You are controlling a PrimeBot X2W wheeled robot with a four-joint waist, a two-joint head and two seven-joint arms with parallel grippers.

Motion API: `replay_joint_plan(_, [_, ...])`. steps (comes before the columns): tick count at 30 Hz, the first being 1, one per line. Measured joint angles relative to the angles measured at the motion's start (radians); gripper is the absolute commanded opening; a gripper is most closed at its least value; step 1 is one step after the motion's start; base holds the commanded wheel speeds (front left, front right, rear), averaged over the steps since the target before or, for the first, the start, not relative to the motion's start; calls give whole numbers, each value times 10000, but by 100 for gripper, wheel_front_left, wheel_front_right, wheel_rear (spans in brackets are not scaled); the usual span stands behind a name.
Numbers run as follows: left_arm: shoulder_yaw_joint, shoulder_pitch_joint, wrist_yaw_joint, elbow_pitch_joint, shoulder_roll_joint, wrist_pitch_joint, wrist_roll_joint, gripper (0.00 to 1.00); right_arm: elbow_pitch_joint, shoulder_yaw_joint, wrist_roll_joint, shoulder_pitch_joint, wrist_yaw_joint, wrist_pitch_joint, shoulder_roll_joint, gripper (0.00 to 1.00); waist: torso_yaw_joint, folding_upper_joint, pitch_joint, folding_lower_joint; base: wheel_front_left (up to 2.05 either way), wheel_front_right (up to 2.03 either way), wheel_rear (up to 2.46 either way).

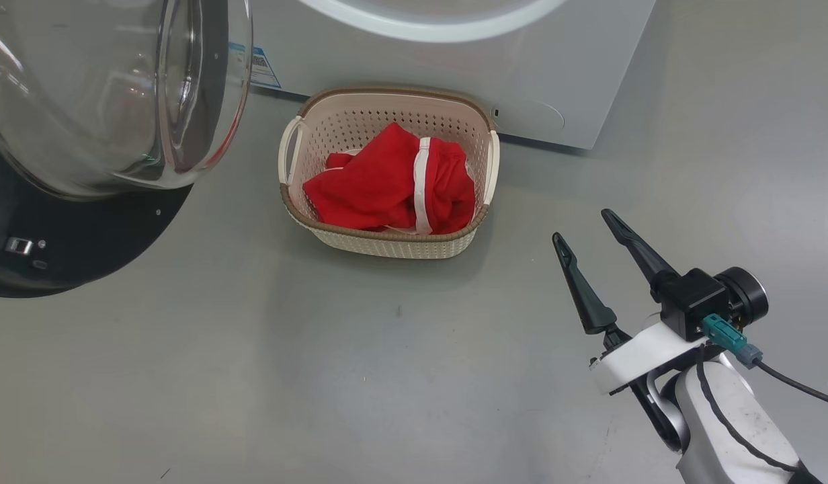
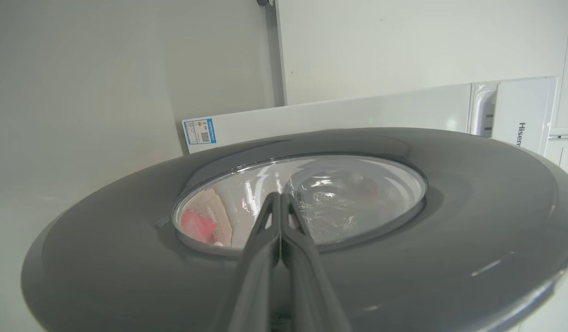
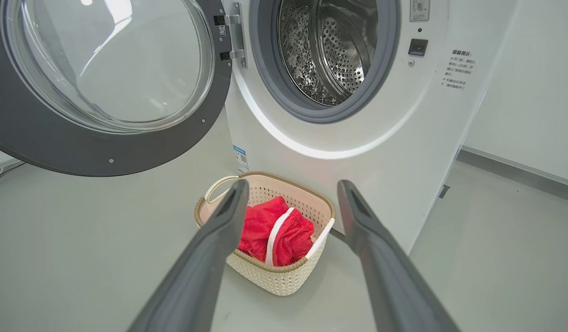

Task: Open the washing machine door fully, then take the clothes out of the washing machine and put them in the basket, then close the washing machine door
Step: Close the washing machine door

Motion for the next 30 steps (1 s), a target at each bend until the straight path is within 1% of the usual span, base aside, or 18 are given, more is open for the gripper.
replay_joint_plan(4, [33,89,-153,25,-230,581,-433,0,44,0,33,12,0,-2,63,100,17,0,-160,0,0,0,0])
replay_joint_plan(7, [13,225,-265,17,-384,997,-522,0,90,0,63,20,0,-4,82,100,31,0,-260,0,0,0,0])
replay_joint_plan(9, [59,310,-274,-12,-502,1269,-708,0,102,0,75,25,0,-6,100,100,38,0,-320,0,0,0,0])
replay_joint_plan(12, [330,339,-314,-90,-803,1576,-1279,0,146,10,75,33,0,-13,134,100,42,0,-402,0,0,0,0])
replay_joint_plan(14, [351,441,-370,-205,-989,2048,-1471,0,153,33,77,37,0,-13,169,100,36,0,-461,0,0,0,0])
replay_joint_plan(20, [370,645,-447,-642,-1501,2685,-1919,0,167,25,77,38,0,-13,169,100,29,0,-547,0,0,0,0])
replay_joint_plan(27, [136,1084,-449,-1298,-2042,3266,-2146,0,211,29,77,69,0,-13,182,100,19,0,-691,0,0,0,0])
replay_joint_plan(30, [31,1264,-449,-1764,-2378,3452,-2328,0,242,33,79,165,0,-15,194,100,18,0,-756,0,0,0,0])
